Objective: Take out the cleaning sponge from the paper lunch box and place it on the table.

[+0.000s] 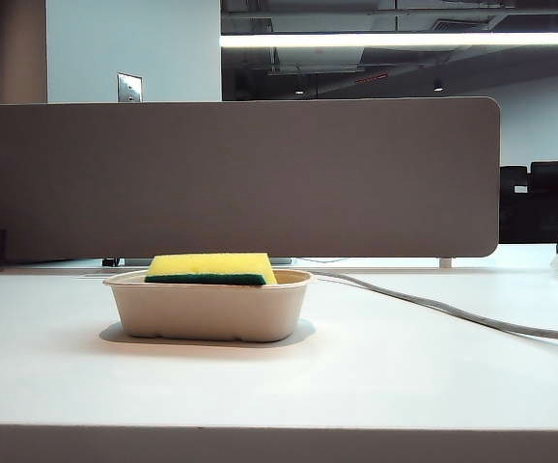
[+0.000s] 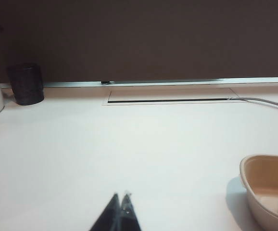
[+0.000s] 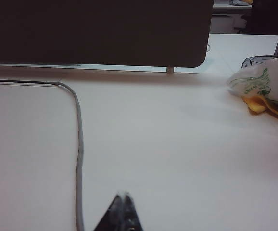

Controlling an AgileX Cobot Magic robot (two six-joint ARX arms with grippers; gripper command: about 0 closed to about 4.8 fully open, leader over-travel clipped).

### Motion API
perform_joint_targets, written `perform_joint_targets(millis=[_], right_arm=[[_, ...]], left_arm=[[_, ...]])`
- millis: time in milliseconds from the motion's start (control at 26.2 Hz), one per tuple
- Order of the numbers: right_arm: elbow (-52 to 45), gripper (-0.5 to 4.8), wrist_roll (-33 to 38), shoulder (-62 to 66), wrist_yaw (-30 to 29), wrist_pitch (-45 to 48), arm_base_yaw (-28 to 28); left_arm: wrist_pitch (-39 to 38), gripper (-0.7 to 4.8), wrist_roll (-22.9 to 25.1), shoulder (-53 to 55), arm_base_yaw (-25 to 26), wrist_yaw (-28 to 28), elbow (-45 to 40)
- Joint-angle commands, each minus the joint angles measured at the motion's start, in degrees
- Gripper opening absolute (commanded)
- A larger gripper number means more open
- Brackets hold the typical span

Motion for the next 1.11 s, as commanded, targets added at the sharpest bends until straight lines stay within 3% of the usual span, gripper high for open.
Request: perform_joint_targets(millis=[38,267,343,496,572,649,687,725,801,840,878,916,992,1107], right_arm=[[0.1,-0.05,0.0,0.0,0.0,0.9,0.0],[0.0,-0.05,0.0,0.0,0.1,1.0,0.5],[0.0,-0.05,0.0,0.3,1.5,1.0,4.4],[0.0,-0.05,0.0,4.0,3.4,1.0,22.3],[0.0,-0.05,0.0,6.0,2.3,0.9,27.3],[0.0,-0.05,0.0,7.7,0.9,1.0,30.3],[0.0,-0.05,0.0,8.8,-0.3,0.9,31.6],[0.0,-0.05,0.0,9.3,-0.3,0.9,32.1],[0.0,-0.05,0.0,9.7,-0.3,0.9,32.7],[0.0,-0.05,0.0,9.6,-0.1,1.0,32.6],[0.0,-0.05,0.0,9.6,-0.1,1.0,32.6],[0.0,-0.05,0.0,9.6,-0.1,1.0,32.6],[0.0,-0.05,0.0,9.6,0.0,1.0,32.6],[0.0,-0.05,0.0,9.6,-0.1,1.0,32.6]], left_arm=[[0.4,-0.04,0.2,0.0,0.0,0.2,0.1],[0.4,-0.04,0.2,0.0,0.0,0.2,0.1],[0.4,-0.04,0.0,0.0,0.0,0.2,0.1],[0.4,-0.04,-2.8,0.0,0.0,0.2,0.1],[0.4,-0.04,-3.1,0.0,0.0,0.3,0.1],[0.4,-0.02,-7.1,0.0,-0.1,0.8,0.1],[0.5,-0.01,-13.3,0.0,-0.1,3.0,0.1],[0.7,0.04,-16.1,0.0,-0.1,4.8,0.1],[1.8,1.33,-22.9,0.0,-0.1,13.2,0.1],[3.1,2.42,-25.0,0.0,-0.1,19.6,0.1],[4.3,3.16,-25.0,0.0,-0.1,24.1,0.1],[7.3,4.36,-24.9,0.0,-0.1,29.5,0.2],[9.2,4.66,-24.9,0.0,-0.7,31.5,1.5],[9.1,4.66,-24.7,1.7,-2.1,30.6,5.6]])
